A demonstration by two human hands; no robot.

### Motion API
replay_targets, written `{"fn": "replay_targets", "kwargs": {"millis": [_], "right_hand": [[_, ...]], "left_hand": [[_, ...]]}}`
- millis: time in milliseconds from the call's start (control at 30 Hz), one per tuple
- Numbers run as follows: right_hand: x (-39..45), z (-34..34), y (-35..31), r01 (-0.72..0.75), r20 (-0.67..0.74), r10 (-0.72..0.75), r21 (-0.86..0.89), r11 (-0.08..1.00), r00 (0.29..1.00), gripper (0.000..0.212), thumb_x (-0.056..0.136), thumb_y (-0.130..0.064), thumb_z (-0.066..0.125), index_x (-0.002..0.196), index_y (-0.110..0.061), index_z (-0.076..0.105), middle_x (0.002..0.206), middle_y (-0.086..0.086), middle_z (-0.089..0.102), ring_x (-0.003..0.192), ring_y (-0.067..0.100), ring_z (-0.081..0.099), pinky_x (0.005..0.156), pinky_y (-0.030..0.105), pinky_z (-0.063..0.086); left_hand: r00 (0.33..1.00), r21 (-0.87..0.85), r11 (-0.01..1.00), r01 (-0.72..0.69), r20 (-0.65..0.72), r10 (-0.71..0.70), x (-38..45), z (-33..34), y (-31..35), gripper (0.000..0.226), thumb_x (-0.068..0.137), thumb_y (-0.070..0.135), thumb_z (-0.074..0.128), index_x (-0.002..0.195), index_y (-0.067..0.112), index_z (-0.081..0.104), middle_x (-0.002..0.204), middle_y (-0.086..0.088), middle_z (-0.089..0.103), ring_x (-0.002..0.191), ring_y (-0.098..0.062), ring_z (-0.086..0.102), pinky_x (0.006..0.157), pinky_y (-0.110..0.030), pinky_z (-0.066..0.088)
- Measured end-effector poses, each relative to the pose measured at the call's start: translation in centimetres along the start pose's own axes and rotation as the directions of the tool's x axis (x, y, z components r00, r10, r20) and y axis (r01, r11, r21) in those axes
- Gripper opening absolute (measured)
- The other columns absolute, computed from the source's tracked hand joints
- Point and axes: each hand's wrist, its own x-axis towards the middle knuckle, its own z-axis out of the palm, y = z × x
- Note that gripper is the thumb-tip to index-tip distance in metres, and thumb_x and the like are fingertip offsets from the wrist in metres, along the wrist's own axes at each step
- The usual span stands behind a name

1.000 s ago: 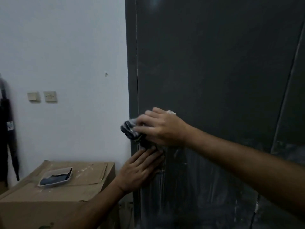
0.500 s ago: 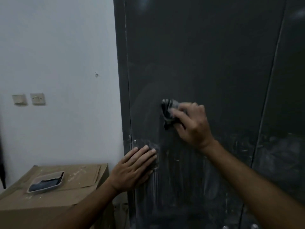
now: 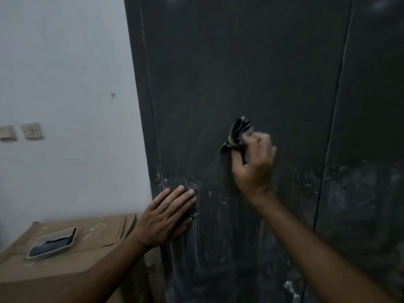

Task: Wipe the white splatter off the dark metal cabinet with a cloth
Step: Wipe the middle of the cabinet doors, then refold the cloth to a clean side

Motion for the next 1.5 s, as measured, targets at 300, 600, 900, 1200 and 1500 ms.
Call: {"fn": "replay_targets", "kwargs": {"millis": [300,600,900,1200,1500], "right_hand": [[-1.8,-3.6,5.5,0.228,0.174,-0.213,-0.073,0.971,0.961,0.037,0.080,-0.015,0.068,0.116,-0.016,0.061,0.111,0.014,0.064,0.094,0.036,0.065,0.077,0.044,0.042],[-9.3,-5.0,2.2,0.309,0.582,-0.359,0.187,0.932,0.729,0.038,0.080,-0.017,0.062,0.118,-0.015,0.063,0.116,0.004,0.059,0.093,0.026,0.053,0.074,0.042,0.049],[-9.0,-8.9,-2.1,-0.459,0.542,0.235,0.326,0.826,0.807,0.030,0.084,-0.003,0.074,0.112,-0.013,0.073,0.102,-0.004,0.060,0.086,0.009,0.060,0.075,0.019,0.047],[-9.6,-11.7,-3.9,-0.644,0.749,0.172,0.400,0.653,0.640,0.063,0.081,-0.008,0.086,0.140,-0.012,0.063,0.137,-0.004,0.057,0.124,0.005,0.059,0.099,0.016,0.047],[-9.1,-12.3,-1.8,-0.806,0.774,0.351,0.322,0.497,0.526,0.025,0.092,-0.002,0.074,0.116,-0.009,0.074,0.103,0.006,0.079,0.096,0.017,0.074,0.086,0.029,0.060]], "left_hand": [[1.000,-0.020,1.000,0.004,0.007,-0.004,-0.1,0.2,0.1,0.057,0.096,0.040,0.067,0.145,0.012,0.060,0.154,-0.008,0.054,0.147,-0.027,0.045,0.120,-0.046,0.036],[0.998,-0.028,0.999,0.027,0.052,-0.025,-0.2,-0.3,0.6,0.055,0.101,0.038,0.062,0.149,0.012,0.056,0.159,-0.008,0.049,0.149,-0.029,0.043,0.121,-0.049,0.035],[0.812,-0.580,0.569,0.583,0.446,-0.376,6.6,-5.2,8.0,0.033,0.097,0.049,0.060,0.114,0.022,0.068,0.102,0.008,0.066,0.092,-0.009,0.062,0.082,-0.036,0.054],[0.361,-0.535,-0.485,0.692,0.838,-0.408,10.5,-7.9,9.7,0.011,0.099,0.013,0.068,0.107,0.008,0.074,0.097,-0.010,0.079,0.094,-0.027,0.075,0.086,-0.039,0.059],[0.315,-0.401,-0.629,0.666,0.915,-0.250,9.9,-8.0,8.3,0.020,0.097,-0.001,0.065,0.116,-0.007,0.066,0.096,-0.016,0.074,0.077,-0.017,0.071,0.066,-0.024,0.059]]}}
